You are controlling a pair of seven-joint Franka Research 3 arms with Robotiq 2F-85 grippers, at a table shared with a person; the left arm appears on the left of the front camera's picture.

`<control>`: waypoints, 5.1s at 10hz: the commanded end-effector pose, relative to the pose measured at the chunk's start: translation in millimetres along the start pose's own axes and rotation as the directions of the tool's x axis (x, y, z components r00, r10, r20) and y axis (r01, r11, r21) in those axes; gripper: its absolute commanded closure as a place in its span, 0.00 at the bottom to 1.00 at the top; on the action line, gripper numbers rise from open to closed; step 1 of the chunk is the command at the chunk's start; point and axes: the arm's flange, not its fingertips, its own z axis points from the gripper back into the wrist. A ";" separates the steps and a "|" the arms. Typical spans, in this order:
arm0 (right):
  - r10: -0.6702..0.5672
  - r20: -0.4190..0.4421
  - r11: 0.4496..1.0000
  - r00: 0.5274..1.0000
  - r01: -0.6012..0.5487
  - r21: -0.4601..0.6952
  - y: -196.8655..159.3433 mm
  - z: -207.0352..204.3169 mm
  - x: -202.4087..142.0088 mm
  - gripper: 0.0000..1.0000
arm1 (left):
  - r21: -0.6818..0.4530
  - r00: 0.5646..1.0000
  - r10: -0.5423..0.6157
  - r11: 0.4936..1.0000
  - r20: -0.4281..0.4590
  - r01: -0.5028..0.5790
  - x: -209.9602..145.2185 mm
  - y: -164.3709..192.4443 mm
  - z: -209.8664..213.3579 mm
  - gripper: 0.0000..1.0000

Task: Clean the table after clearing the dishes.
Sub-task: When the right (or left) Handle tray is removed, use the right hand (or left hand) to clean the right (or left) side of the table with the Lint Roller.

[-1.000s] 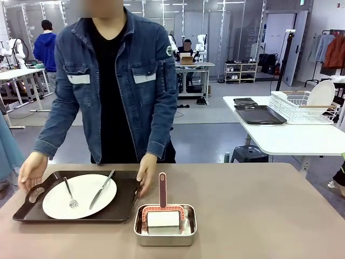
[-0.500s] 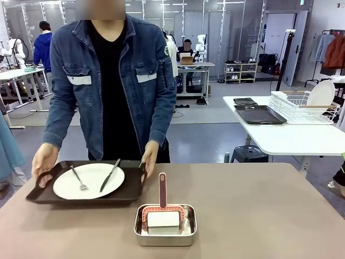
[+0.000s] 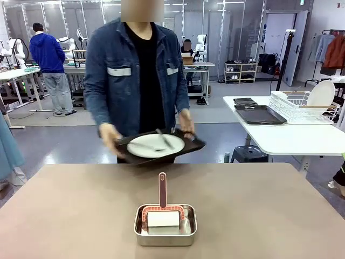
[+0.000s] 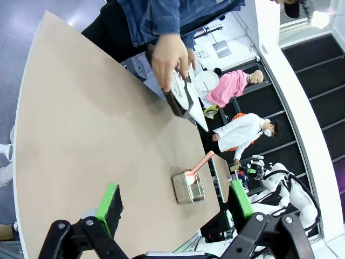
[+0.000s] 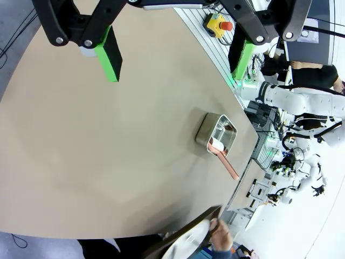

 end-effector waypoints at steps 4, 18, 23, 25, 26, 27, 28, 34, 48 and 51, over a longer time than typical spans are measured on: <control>-0.024 -0.007 1.000 1.000 0.024 -0.016 6.8 -1.0 -0.6 0.00 | 0.104 0.993 0.000 0.994 -0.119 0.012 10.9 -18.7 -12.7 0.00; -0.024 -0.007 1.000 1.000 0.024 -0.016 6.8 -1.0 -0.6 0.00 | -0.124 0.514 -0.511 0.781 -0.689 0.612 -78.4 -282.4 -449.2 0.00; -0.024 -0.007 1.000 1.000 0.024 -0.016 6.8 -1.0 -0.6 0.00 | -0.152 0.470 -0.529 0.762 -0.707 0.629 -102.8 -274.1 -517.6 0.00; -0.024 -0.007 1.000 1.000 0.024 -0.016 6.8 -1.0 -0.6 0.00 | -0.167 0.455 -0.531 0.762 -0.715 0.626 -109.4 -266.4 -515.2 0.00; -0.024 -0.007 1.000 1.000 0.024 -0.016 6.8 -1.0 -0.6 0.00 | -0.167 0.455 -0.531 0.762 -0.715 0.626 -109.4 -266.4 -515.2 0.00; -0.024 -0.007 1.000 1.000 0.024 -0.016 6.8 -1.0 -0.6 0.00 | -0.167 0.455 -0.531 0.762 -0.715 0.626 -109.4 -266.4 -515.2 0.00; -0.024 -0.007 1.000 1.000 0.024 -0.016 6.8 -1.0 -0.6 0.00 | -0.167 0.455 -0.531 0.762 -0.715 0.626 -109.4 -266.4 -515.2 0.00; -0.024 -0.007 1.000 1.000 0.024 -0.016 6.8 -1.0 -0.6 0.00 | -0.451 -0.156 -0.556 0.444 -0.816 0.774 -105.2 -312.2 -557.6 0.00; -0.024 -0.007 1.000 1.000 0.024 -0.016 6.8 -1.0 -0.6 0.00 | -0.690 -0.517 -0.458 0.480 -0.723 0.542 -159.5 -256.6 -643.5 0.00; -0.024 -0.007 1.000 1.000 0.024 -0.016 6.8 -1.0 -0.6 0.00 | -0.697 -0.506 -0.479 0.483 -0.717 0.530 -172.8 -249.0 -644.3 0.00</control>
